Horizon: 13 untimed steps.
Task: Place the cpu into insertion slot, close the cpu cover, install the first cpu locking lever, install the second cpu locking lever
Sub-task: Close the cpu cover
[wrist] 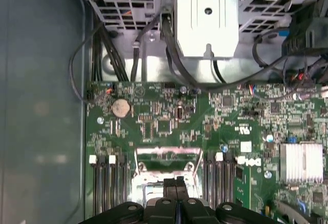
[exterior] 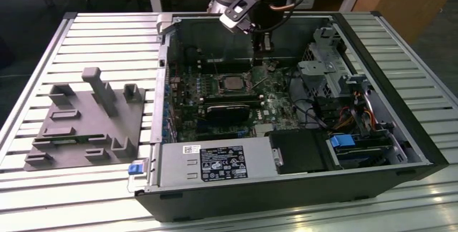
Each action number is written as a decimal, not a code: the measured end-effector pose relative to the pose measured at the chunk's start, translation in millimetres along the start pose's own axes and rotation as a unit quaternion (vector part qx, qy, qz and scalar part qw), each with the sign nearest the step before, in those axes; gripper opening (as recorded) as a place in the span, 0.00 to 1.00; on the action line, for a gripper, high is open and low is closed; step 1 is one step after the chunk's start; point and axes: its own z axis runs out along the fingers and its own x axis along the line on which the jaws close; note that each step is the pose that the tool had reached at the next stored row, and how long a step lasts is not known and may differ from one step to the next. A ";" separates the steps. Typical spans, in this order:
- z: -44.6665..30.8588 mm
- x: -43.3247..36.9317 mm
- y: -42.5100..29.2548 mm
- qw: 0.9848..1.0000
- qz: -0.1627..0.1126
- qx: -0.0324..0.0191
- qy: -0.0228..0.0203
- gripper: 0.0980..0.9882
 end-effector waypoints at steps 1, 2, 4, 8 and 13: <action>0.1 0.0 2.2 1.000 0.000 0.000 0.000 0.00; 0.1 0.1 4.3 1.000 0.000 0.000 0.000 0.00; 0.2 0.1 8.4 1.000 0.000 0.000 0.000 0.00; 0.4 0.3 16.8 1.000 0.000 0.001 0.000 0.00; 0.7 0.5 28.1 1.000 0.000 0.001 0.000 0.00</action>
